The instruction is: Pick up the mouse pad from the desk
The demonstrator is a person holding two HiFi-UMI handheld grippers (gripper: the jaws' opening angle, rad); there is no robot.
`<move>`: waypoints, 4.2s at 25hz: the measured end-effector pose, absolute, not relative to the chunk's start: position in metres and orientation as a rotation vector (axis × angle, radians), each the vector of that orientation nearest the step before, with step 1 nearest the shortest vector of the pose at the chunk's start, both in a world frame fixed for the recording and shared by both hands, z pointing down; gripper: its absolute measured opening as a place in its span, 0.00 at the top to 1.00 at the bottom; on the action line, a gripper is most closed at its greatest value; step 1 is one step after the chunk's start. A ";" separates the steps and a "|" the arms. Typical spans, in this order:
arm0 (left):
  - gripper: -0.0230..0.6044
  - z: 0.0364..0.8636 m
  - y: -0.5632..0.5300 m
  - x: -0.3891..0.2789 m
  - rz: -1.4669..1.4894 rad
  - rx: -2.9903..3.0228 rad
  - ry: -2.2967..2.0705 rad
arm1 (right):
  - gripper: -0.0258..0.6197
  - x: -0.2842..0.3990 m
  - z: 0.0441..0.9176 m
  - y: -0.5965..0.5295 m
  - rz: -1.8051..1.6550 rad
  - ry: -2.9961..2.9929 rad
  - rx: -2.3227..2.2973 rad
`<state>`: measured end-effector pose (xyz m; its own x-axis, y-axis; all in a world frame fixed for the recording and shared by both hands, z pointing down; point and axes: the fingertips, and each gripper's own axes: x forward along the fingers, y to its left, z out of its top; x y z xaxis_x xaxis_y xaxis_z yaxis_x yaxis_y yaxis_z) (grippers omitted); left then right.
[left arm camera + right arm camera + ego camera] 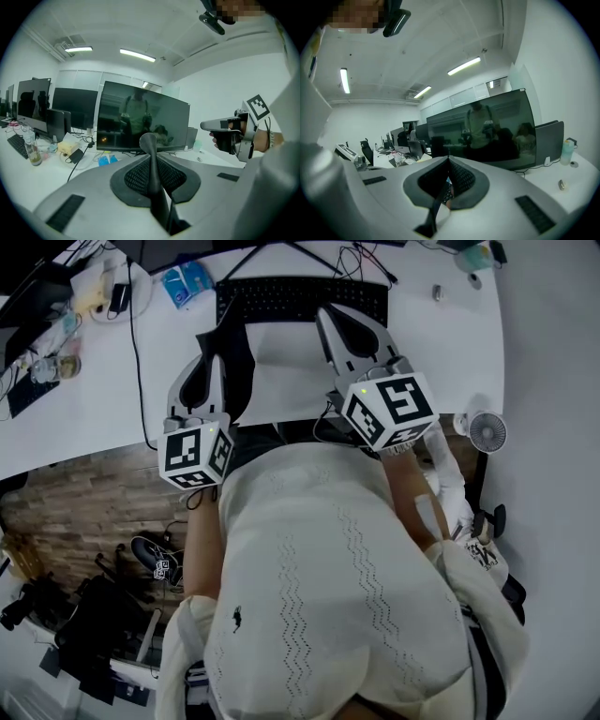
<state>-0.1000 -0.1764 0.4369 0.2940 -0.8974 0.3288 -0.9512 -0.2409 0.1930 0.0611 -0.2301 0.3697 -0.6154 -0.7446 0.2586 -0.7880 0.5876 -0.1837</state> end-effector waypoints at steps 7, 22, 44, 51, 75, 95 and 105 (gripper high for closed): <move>0.90 0.418 -0.177 -0.102 0.146 2.225 -1.677 | 0.96 0.063 0.354 -0.234 0.425 -2.697 1.302; 0.90 0.376 -0.181 -0.114 0.058 2.257 -1.739 | 0.96 0.061 0.317 -0.245 0.306 -2.738 1.313; 0.90 0.326 -0.175 -0.111 0.000 2.319 -1.806 | 0.96 0.064 0.285 -0.243 0.236 -2.804 1.310; 0.90 0.307 -0.175 -0.113 -0.022 2.350 -1.834 | 0.96 0.061 0.276 -0.241 0.197 -2.816 1.293; 0.90 0.239 -0.196 -0.135 -0.107 2.470 -1.899 | 0.96 0.040 0.210 -0.243 0.015 -2.931 1.195; 0.90 0.264 -0.179 -0.124 -0.156 2.563 -1.920 | 0.96 0.034 0.225 -0.227 -0.075 -3.001 1.147; 0.90 0.275 -0.166 -0.127 -0.173 2.550 -1.955 | 0.96 0.027 0.239 -0.216 -0.063 -3.001 1.114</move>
<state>-0.1268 -0.1656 0.2750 0.2575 -0.9573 -0.1311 -0.9655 -0.2603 0.0046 0.0274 -0.2158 0.2392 -0.7565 -0.6502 -0.0702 -0.6526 0.7575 0.0160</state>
